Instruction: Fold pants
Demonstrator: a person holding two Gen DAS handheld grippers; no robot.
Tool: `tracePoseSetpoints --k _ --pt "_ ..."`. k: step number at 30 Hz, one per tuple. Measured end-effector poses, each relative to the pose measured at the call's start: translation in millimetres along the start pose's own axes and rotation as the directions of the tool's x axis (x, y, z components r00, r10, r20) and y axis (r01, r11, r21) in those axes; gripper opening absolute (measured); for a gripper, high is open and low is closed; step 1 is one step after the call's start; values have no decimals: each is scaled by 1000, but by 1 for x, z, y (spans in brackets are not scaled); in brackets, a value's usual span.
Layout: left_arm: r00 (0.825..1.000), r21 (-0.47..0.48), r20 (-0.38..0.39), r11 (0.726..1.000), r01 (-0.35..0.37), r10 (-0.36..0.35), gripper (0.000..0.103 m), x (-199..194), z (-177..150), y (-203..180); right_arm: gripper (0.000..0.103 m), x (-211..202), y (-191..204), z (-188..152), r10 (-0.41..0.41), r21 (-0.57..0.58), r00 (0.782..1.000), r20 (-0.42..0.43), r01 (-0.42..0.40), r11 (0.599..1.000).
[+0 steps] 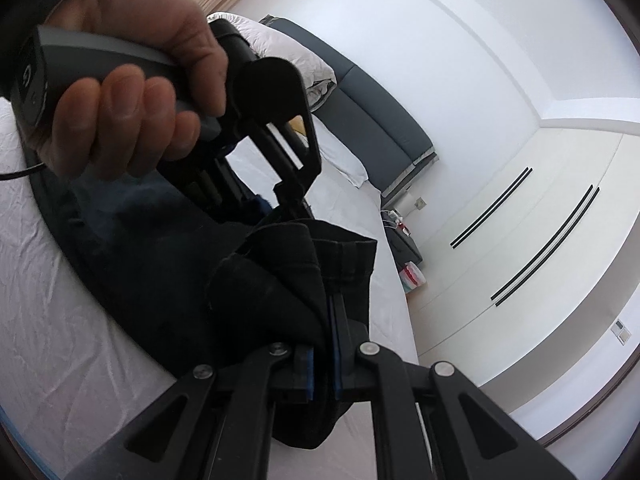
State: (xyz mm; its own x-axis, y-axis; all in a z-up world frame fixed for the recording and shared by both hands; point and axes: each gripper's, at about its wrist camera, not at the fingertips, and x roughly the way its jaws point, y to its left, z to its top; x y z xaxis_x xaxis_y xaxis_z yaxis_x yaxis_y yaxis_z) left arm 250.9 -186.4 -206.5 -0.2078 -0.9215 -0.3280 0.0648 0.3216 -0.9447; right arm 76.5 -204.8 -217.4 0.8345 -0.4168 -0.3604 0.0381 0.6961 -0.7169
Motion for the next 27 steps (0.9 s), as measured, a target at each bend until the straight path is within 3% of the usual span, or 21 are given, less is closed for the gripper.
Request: tracePoseSetpoints --k 13,19,27 --pt "999 76 46 997 -10 6 5 2 2 -21 8 -22 17 -4 -25 -31 999 30 25 999" --pt "997 92 75 995 -29 22 5 -23 1 -24 8 -31 31 7 2 -55 998 65 1 998" --pt "991 68 118 995 -71 62 5 -81 -11 2 8 -41 70 25 83 -133 990 110 -68 989"
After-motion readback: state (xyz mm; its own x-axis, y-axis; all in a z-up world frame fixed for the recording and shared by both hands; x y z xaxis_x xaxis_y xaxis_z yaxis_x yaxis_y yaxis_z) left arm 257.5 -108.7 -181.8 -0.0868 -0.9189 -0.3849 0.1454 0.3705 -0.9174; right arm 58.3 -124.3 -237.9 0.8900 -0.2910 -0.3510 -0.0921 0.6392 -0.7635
